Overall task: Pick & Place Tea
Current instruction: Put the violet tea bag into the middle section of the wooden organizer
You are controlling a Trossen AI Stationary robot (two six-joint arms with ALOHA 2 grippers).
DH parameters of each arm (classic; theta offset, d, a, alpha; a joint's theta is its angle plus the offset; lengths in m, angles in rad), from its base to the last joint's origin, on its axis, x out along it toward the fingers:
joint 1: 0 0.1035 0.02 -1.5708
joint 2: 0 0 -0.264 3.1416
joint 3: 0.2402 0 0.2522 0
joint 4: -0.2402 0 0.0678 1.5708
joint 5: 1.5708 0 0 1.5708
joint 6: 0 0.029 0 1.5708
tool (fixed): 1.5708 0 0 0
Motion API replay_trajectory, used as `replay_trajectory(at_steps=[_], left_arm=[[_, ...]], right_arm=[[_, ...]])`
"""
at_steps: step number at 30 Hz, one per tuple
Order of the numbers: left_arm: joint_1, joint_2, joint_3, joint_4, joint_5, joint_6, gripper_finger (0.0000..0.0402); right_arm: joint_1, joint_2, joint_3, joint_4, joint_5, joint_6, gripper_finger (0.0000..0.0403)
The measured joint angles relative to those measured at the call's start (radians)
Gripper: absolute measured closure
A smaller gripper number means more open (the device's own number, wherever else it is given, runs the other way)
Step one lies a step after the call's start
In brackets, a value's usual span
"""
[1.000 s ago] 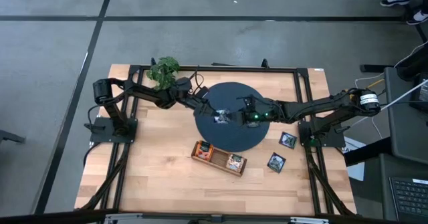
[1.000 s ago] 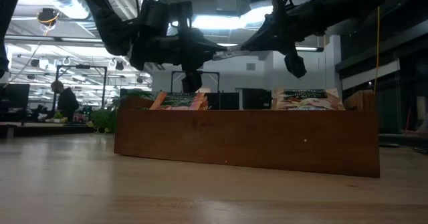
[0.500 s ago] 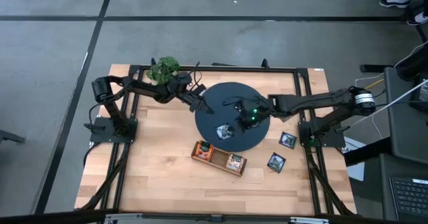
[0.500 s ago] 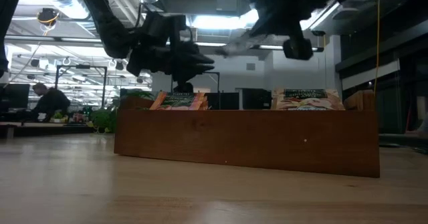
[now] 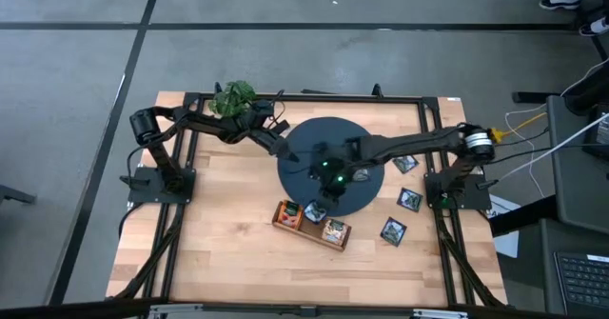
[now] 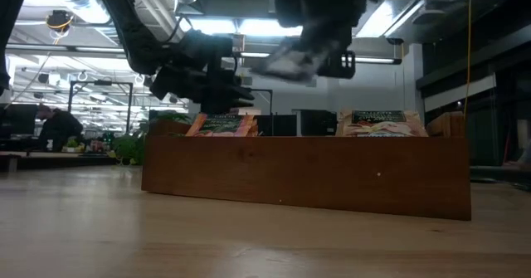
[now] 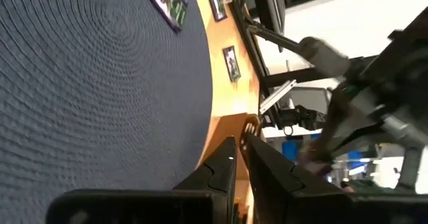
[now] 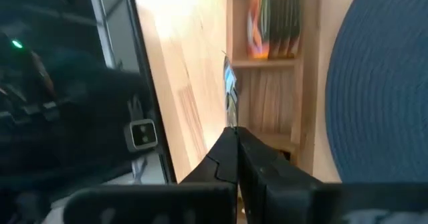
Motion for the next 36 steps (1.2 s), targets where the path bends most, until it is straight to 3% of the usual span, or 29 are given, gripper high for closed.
replay_trajectory(at_steps=[13,28,36], left_arm=[[-0.005,0.0,0.0,0.0,0.042,-0.044,0.0368],[-0.005,0.0,0.0,0.0,0.042,-0.051,0.0368],[-0.005,0.0,0.0,0.0,0.042,-0.05,0.0368]], right_arm=[[0.004,0.217,0.16,-0.148,-0.056,-0.151,0.0399],[0.0,0.24,0.163,-0.188,-0.055,-0.182,0.0396],[-0.001,0.24,0.163,-0.194,0.008,-0.153,0.0353]])
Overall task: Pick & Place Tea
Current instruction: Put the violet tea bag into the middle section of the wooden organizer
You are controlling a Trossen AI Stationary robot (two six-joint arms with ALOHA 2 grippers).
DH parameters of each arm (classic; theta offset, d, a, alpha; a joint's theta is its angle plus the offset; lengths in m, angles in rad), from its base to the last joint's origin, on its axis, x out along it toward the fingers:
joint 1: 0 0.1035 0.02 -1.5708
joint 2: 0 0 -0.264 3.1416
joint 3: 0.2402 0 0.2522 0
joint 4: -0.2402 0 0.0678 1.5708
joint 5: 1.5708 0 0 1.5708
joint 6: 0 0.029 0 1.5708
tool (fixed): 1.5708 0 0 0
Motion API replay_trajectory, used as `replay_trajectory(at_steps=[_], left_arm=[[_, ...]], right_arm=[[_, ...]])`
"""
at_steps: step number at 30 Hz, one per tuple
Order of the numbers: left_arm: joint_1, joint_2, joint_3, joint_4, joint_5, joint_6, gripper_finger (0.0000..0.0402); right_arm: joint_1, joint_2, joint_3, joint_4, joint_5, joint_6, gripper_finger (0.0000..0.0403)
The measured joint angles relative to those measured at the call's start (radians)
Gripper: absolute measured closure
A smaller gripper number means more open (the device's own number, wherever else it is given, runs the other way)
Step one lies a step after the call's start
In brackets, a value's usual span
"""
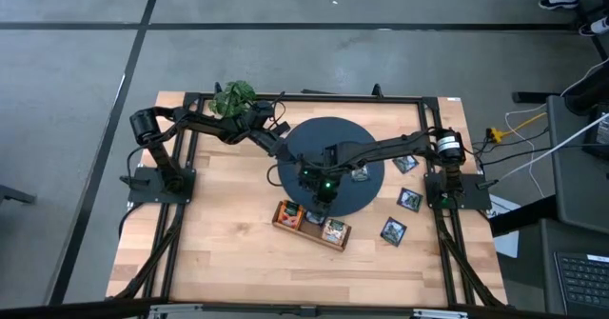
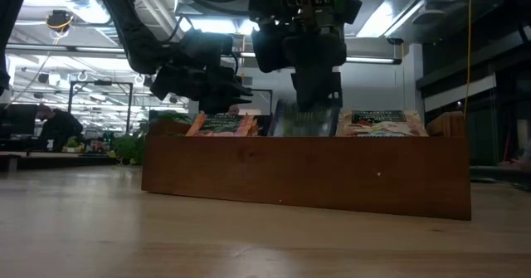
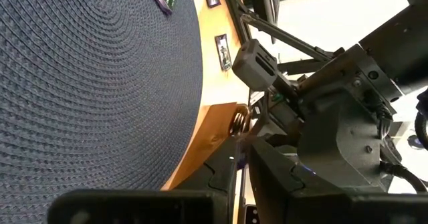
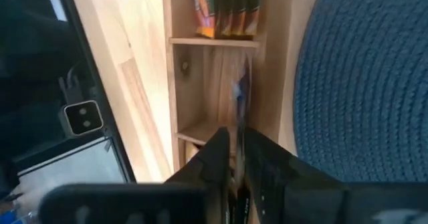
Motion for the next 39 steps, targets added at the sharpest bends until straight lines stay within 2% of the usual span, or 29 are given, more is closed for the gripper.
replay_trajectory(at_steps=[9,13,15,20,25,30,33,39], left_arm=[[-0.001,0.0,0.0,0.014,-0.001,0.001,0.0368],[-0.036,-0.039,0.006,0.074,-0.034,0.028,0.0368],[-0.061,-0.067,0.023,0.079,-0.068,0.053,0.0368],[-0.113,-0.081,0.09,0.024,-0.079,0.096,0.0376],[-0.164,-0.081,0.203,-0.239,-0.134,0.305,0.0397],[-0.179,-0.081,0.337,-0.515,-0.33,0.507,0.0398],[-0.17,-0.07,0.41,-0.619,-0.453,0.586,0.04],[-0.153,0.069,0.603,-0.737,-0.467,0.598,0.04]], right_arm=[[0.0,-0.002,0.0,0.001,0.0,0.053,0.0317],[0.017,-0.068,-0.003,0.01,0.011,0.035,0.0315],[0.037,-0.126,0.0,0.014,0.046,0.026,0.0315],[0.082,-0.286,-0.051,0.023,0.236,0.097,0.0314],[0.102,-0.484,-0.223,0.092,0.402,0.274,0.0314],[0.122,-0.695,-0.48,0.31,0.587,0.476,0.0314],[0.134,-0.795,-0.636,0.446,0.665,0.591,0.0314],[0.142,-0.887,-0.857,0.6,0.748,0.802,0.0314]])
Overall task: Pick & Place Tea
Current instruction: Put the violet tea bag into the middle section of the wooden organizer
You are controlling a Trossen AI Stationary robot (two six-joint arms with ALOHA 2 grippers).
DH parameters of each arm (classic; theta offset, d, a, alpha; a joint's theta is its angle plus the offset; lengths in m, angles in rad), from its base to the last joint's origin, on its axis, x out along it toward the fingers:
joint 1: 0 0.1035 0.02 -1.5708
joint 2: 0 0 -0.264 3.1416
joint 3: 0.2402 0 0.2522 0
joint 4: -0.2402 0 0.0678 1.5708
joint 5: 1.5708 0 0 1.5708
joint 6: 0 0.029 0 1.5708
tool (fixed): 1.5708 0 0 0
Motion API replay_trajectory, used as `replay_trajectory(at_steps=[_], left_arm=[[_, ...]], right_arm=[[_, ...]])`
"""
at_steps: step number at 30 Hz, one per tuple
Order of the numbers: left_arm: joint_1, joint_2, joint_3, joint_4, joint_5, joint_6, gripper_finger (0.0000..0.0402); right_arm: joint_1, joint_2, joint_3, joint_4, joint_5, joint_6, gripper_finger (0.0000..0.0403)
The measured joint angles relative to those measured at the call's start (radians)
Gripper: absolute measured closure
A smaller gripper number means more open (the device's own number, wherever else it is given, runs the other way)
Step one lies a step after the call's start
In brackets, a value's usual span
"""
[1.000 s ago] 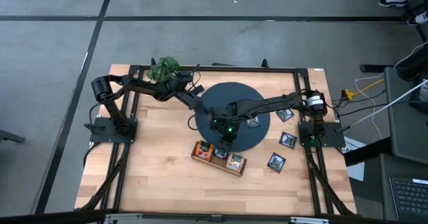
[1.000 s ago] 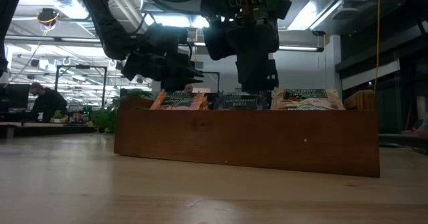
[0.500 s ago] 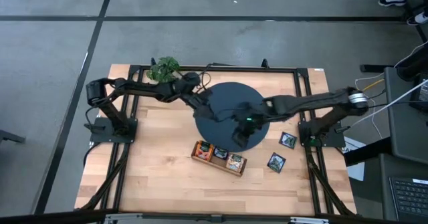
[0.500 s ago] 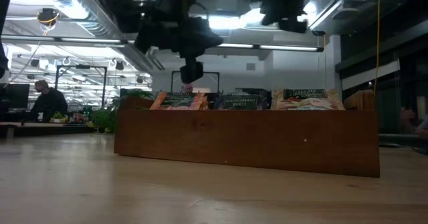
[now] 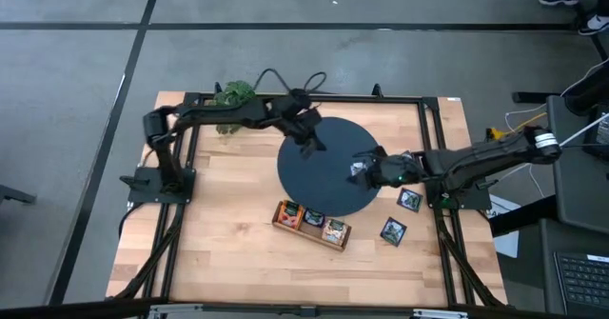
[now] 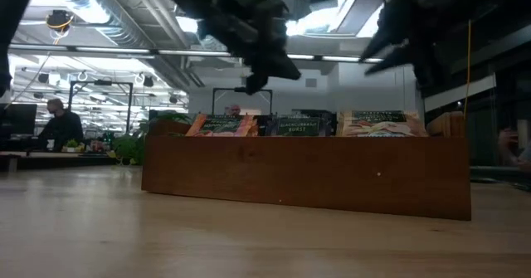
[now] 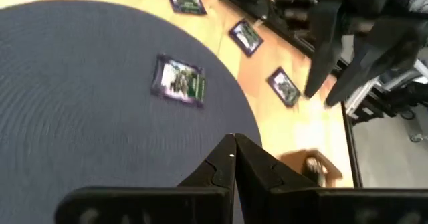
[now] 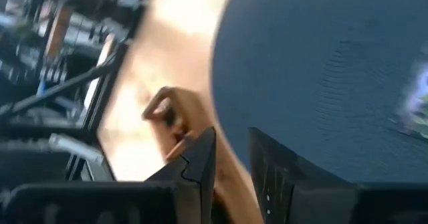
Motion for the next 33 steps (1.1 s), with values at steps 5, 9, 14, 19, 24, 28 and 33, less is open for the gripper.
replay_trajectory(at_steps=[5,9,14,19,24,28,33], left_arm=[[-0.004,0.162,0.191,-0.057,0.019,0.0,0.0398],[-0.003,0.277,0.324,-0.093,0.056,-0.01,0.0399],[-0.001,0.391,0.44,-0.136,0.054,-0.02,0.0398],[0.001,0.466,0.482,-0.127,0.045,-0.037,0.04],[0.004,0.532,0.492,-0.123,0.045,-0.042,0.04],[-0.002,0.562,0.492,-0.09,0.057,-0.041,0.0398],[-0.028,0.564,0.492,-0.011,0.059,-0.003,0.0399]], right_arm=[[0.0,-0.005,-0.067,0.013,0.068,0.084,0.0314],[0.0,-0.006,-0.073,0.008,0.147,0.086,0.0314],[0.0,-0.006,-0.073,-0.013,0.217,0.086,0.0315],[-0.001,-0.006,-0.073,-0.064,0.272,0.134,0.0314],[-0.001,-0.006,-0.073,-0.134,0.283,0.201,0.0314],[-0.001,0.0,-0.073,-0.219,0.28,0.311,0.0315],[-0.002,0.026,-0.073,-0.302,0.25,0.418,0.0315]])
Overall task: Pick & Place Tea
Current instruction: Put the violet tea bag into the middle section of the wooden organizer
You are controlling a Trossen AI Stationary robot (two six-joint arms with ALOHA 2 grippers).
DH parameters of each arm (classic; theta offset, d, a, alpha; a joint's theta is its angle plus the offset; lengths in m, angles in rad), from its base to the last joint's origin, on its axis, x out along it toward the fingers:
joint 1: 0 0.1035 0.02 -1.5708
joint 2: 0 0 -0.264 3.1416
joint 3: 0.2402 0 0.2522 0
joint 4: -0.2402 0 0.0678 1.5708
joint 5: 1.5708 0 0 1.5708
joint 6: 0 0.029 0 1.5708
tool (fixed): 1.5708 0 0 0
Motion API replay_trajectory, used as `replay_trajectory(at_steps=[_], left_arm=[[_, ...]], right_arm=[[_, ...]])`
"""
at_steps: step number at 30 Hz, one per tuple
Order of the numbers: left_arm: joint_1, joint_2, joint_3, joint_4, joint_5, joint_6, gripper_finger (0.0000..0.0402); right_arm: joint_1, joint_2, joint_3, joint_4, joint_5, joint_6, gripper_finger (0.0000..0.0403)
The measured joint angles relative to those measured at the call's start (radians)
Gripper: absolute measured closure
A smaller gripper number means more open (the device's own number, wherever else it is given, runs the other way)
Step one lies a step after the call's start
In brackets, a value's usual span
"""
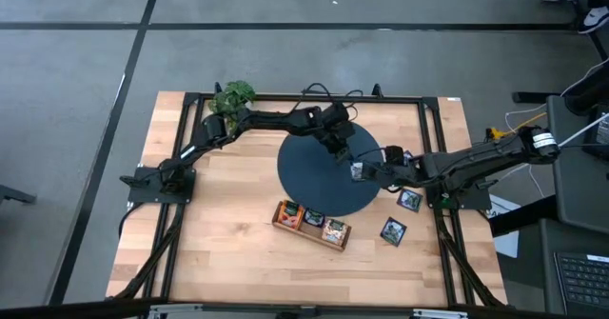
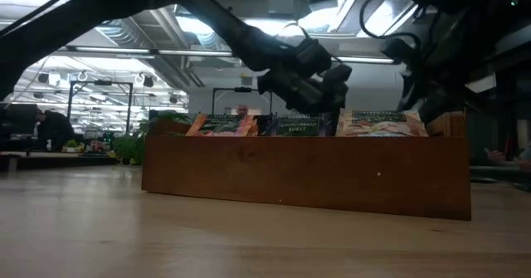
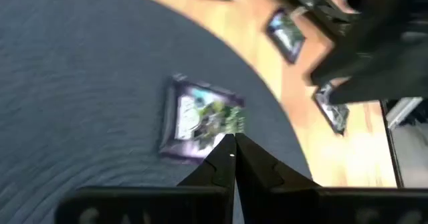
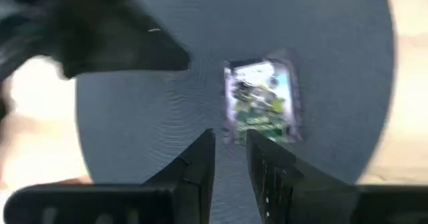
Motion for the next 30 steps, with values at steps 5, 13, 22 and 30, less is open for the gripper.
replay_trajectory(at_steps=[5,13,22,30], left_arm=[[-0.028,0.002,0.0,0.015,-0.003,0.041,0.0399],[-0.081,0.042,-0.001,0.018,-0.141,0.132,0.0398],[-0.088,0.1,0.001,0.107,-0.282,0.209,0.0399],[-0.089,0.119,0.009,-0.018,-0.279,0.18,0.04]], right_arm=[[0.0,0.045,0.0,-0.037,-0.037,0.095,0.0315],[0.0,0.108,0.0,-0.024,-0.068,0.199,0.0315],[0.001,0.116,0.0,-0.022,-0.069,0.243,0.0315],[0.001,0.116,0.0,-0.019,-0.096,0.243,0.0315]])
